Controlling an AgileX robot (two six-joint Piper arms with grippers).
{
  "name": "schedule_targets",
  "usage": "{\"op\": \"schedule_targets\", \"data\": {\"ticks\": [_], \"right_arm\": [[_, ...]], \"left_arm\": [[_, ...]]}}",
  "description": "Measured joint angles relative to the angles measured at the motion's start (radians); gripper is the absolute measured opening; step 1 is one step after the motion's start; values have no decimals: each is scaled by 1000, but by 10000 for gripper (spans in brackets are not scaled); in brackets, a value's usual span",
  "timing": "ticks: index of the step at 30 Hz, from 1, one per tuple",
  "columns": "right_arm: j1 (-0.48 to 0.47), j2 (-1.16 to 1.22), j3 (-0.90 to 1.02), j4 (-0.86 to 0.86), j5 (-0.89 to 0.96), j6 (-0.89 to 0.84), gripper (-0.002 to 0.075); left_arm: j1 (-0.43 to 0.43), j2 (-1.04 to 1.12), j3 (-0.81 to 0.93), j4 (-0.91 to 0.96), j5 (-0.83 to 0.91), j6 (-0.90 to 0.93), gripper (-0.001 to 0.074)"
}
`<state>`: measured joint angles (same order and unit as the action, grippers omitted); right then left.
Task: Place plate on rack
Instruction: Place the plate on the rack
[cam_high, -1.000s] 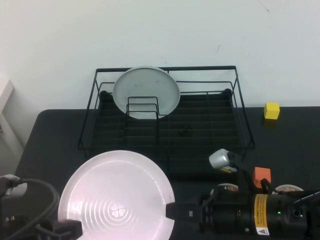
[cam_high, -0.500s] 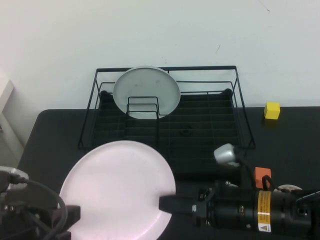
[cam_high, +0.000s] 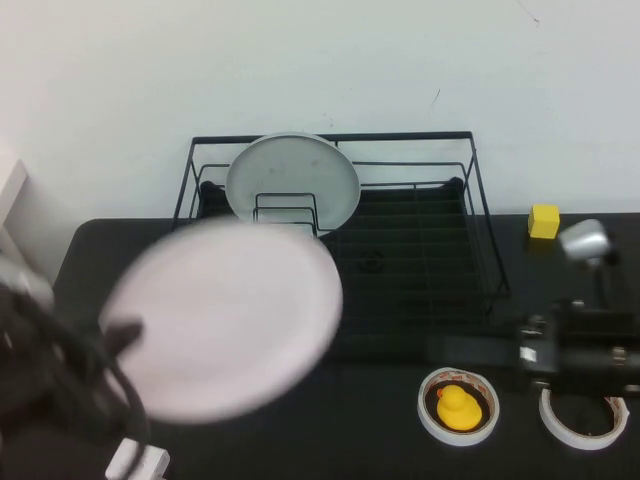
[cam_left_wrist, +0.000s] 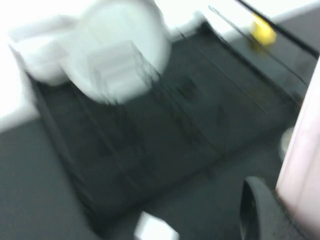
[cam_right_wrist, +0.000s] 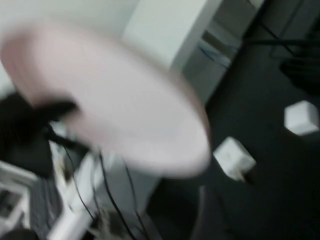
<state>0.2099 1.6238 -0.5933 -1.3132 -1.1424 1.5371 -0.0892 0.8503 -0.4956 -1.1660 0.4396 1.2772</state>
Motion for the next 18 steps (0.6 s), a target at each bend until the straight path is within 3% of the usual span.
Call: {"op": "schedule_targets", "data": {"ticks": [3, 7, 9, 14, 18], "right_arm": [[-77, -68, 0, -175, -9, 27, 350], [-154, -162, 0, -377, -19, 66, 118], [-169, -213, 0, -429, -23, 76, 55], [-173, -364, 0, -465, -32, 84, 9], [-173, -483, 0, -471, 21, 11, 5]], "left_arm": [[0, 28, -81, -28, -88, 87, 65], [0, 110, -205, -41, -155, 173, 65], [0, 163, -270, -41, -161, 193, 65], [0, 328, -437, -41, -162, 309, 65], [0, 466, -539, -45, -162, 530, 65]]}}
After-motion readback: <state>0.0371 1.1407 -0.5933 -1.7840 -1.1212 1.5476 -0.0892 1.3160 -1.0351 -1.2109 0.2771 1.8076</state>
